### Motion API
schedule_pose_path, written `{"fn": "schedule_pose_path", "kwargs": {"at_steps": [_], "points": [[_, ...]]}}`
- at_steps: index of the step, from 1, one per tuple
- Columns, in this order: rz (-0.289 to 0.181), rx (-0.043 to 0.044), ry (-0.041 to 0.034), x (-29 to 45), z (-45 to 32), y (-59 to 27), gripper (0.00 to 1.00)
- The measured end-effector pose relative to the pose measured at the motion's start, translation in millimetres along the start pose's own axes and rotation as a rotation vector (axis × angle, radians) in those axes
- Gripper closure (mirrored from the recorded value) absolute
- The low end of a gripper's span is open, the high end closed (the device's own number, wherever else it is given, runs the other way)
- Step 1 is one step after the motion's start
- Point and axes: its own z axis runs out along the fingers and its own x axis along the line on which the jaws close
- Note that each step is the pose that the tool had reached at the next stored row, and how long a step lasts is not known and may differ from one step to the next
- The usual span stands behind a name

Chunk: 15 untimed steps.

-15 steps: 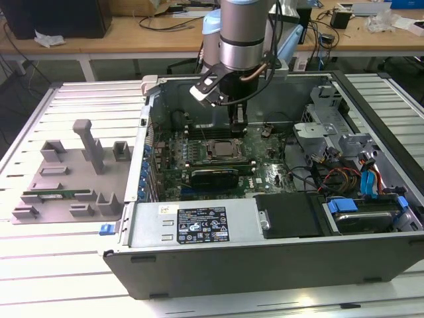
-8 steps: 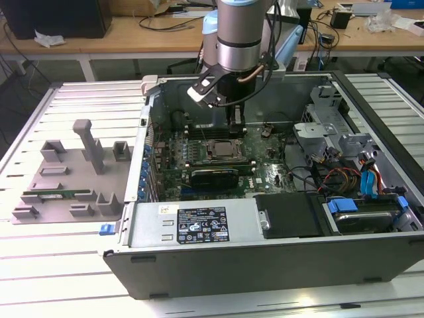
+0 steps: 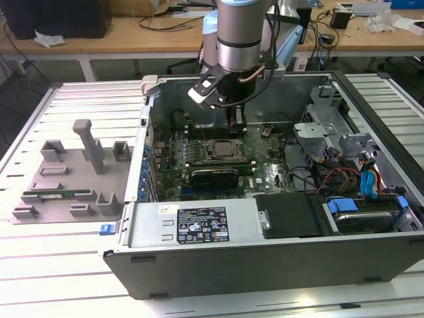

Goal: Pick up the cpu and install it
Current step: 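Close the cpu cover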

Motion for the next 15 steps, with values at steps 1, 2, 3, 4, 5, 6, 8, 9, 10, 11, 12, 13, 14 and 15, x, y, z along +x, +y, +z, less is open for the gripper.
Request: {"fn": "schedule_pose_path", "kwargs": {"at_steps": [1, 2, 3, 4, 5, 6, 8, 9, 10, 11, 12, 13, 14, 15], "points": [[-0.014, 0.0, 0.0001, 0.0, 0.0, 0.0, 0.89], [-0.029, -0.0001, 0.0002, 0.0, 0.0, 0.0, 0.89], [-0.061, -0.0002, 0.0005, 0.0, 0.0, 0.0, 0.89], [-0.087, -0.0003, 0.0008, 0.0, 0.1, 0.0, 0.89], [-0.105, -0.0004, 0.0009, 0.0, 0.2, 0.0, 0.89], [-0.131, -0.0005, 0.0011, 0.0, 0.2, -0.1, 0.89], [-0.174, -0.0007, 0.0015, 0.0, 0.3, 0.0, 0.89], [-0.193, -0.0008, 0.0017, 0.0, 0.3, -0.1, 0.89], [-0.222, -0.001, 0.002, 0.0, 0.4, 0.0, 0.89], [-0.24, -0.001, 0.0022, 0.0, 0.4, 0.0, 0.89], [-0.273, -0.0012, 0.0026, 0.0, 0.5, 0.0, 0.89], [-0.307, -0.0013, 0.0028, 0.0, 0.5, 0.0, 0.89], [-0.327, -0.0014, 0.003, 0.0, 0.5, 0.0, 0.89], [-0.35, -0.0015, 0.0032, 0.0, 0.5, 0.0, 0.89]]}}
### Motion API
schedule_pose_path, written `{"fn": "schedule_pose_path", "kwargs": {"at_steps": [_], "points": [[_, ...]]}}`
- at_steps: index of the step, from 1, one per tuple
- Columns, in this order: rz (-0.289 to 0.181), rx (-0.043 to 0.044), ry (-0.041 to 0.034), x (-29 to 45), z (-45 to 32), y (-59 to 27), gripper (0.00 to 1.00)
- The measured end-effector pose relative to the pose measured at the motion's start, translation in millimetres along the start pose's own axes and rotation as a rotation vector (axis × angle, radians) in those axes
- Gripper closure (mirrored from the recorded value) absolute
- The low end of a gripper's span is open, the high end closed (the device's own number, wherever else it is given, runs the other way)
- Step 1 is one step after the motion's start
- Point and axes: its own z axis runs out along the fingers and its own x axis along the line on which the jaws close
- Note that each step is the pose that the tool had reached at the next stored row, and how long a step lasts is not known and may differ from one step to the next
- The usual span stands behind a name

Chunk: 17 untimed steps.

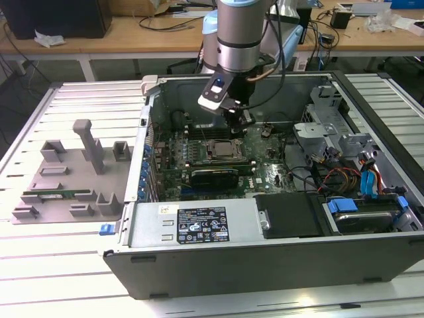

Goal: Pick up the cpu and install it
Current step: 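Close the cpu cover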

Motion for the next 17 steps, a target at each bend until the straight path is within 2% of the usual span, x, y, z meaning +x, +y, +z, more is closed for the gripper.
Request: {"fn": "schedule_pose_path", "kwargs": {"at_steps": [2, 7, 17], "points": [[-0.041, -0.0002, 0.0003, 0.0, 0.0, 0.0, 0.89], [-0.196, -0.0009, 0.0017, 0.0, 0.0, 0.0, 0.89], [-0.404, -0.0019, 0.0038, 0.0, 0.0, 0.0, 0.89]]}}
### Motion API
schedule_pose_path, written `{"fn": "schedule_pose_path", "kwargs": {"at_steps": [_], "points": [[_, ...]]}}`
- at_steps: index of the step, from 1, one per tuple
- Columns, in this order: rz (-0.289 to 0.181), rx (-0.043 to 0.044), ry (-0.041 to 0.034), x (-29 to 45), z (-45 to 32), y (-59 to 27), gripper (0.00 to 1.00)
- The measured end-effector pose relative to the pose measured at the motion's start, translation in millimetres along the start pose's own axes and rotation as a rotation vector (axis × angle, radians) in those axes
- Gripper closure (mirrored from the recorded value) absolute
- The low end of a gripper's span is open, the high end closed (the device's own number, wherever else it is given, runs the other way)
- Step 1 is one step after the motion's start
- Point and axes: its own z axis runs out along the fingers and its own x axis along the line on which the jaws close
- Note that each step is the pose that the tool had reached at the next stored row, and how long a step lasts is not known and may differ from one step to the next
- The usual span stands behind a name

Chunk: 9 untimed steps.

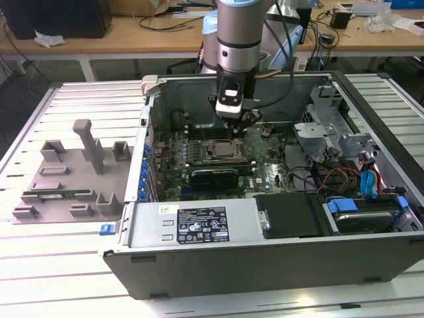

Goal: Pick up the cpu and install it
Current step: 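Close the cpu cover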

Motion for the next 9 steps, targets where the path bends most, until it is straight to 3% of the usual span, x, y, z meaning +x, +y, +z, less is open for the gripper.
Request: {"fn": "schedule_pose_path", "kwargs": {"at_steps": [3, 9], "points": [[-0.104, -0.0004, 0.001, 0.0, 0.0, 0.0, 0.89], [-0.236, -0.0011, 0.0022, 0.0, 0.0, 0.0, 0.89]]}}
